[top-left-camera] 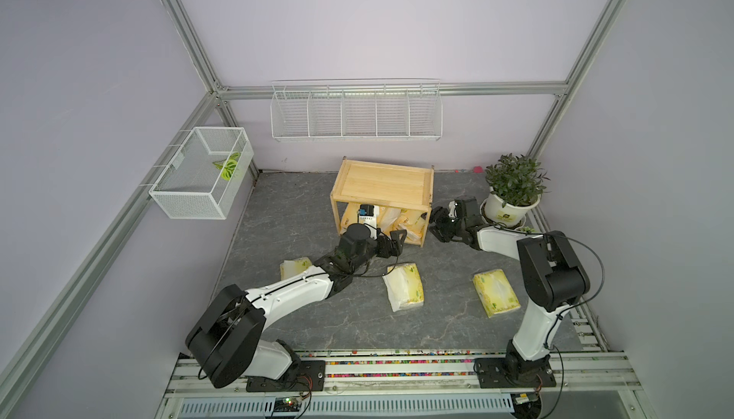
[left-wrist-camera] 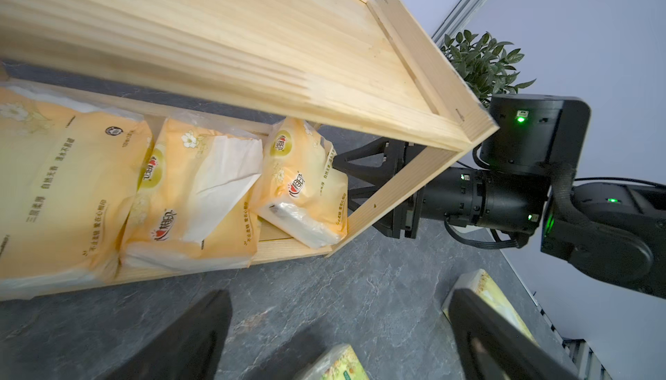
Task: Place the tissue boxes on the shelf by color
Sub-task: Adjust the box of tissues on the shelf.
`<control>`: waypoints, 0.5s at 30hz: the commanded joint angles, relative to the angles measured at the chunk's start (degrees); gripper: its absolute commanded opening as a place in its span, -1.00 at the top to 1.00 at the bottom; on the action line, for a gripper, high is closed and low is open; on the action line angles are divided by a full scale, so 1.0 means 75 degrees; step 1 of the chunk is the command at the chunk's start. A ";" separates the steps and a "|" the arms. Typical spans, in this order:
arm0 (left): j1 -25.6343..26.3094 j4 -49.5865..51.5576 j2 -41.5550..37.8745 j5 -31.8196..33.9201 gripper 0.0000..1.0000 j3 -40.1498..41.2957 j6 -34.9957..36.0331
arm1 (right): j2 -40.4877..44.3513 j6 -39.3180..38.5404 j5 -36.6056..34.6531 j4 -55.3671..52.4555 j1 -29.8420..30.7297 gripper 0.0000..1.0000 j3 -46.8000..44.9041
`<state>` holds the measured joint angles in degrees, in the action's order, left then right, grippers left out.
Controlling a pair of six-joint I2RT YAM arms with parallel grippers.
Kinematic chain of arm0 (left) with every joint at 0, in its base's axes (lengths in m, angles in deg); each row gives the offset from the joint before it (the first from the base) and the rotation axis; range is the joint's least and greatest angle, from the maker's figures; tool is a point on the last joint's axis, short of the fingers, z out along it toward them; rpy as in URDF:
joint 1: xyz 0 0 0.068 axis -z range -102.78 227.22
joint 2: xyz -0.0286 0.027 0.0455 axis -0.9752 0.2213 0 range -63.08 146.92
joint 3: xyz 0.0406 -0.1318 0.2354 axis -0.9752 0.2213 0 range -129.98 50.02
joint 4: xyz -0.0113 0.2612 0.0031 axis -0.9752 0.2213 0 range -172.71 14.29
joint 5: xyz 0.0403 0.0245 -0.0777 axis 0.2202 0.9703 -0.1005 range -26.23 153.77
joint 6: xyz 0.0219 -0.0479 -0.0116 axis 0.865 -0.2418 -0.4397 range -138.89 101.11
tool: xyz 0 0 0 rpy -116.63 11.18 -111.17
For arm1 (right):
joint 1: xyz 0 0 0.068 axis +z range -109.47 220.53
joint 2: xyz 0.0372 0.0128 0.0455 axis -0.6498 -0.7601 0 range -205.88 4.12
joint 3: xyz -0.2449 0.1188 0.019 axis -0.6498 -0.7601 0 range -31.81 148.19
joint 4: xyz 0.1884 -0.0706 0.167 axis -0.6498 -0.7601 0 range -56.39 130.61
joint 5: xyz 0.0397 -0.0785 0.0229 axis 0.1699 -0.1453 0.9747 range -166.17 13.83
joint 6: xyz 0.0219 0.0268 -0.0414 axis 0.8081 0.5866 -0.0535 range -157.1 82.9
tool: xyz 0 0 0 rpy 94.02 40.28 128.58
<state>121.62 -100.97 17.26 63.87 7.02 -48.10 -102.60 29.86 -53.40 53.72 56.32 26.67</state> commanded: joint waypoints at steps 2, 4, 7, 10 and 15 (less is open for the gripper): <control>-0.0002 0.0301 -0.0226 0.0183 -1.00 0.0155 0.0142 | -0.0200 -0.0081 0.0094 0.0133 0.0162 -0.26 0.0000; -0.0003 0.0335 -0.0264 0.0198 -1.00 0.0174 0.0143 | -0.0233 -0.0090 0.0116 0.0183 0.0169 -0.19 -0.0039; -0.0002 0.0382 -0.0308 0.0210 -1.00 0.0209 0.0139 | -0.0251 -0.0118 0.0142 0.0210 0.0167 -0.07 -0.0063; -0.0004 0.0462 -0.0326 0.0198 -1.00 0.0203 0.0121 | -0.0187 -0.0212 0.0135 0.0171 0.0168 0.12 -0.0052; -0.0003 0.0512 -0.0346 0.0193 -1.00 0.0240 0.0125 | -0.0110 -0.0548 0.0149 -0.0144 0.0115 0.54 0.0131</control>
<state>121.62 -98.17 15.88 64.94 8.13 -48.10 -103.63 28.07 -52.99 53.83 57.28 26.67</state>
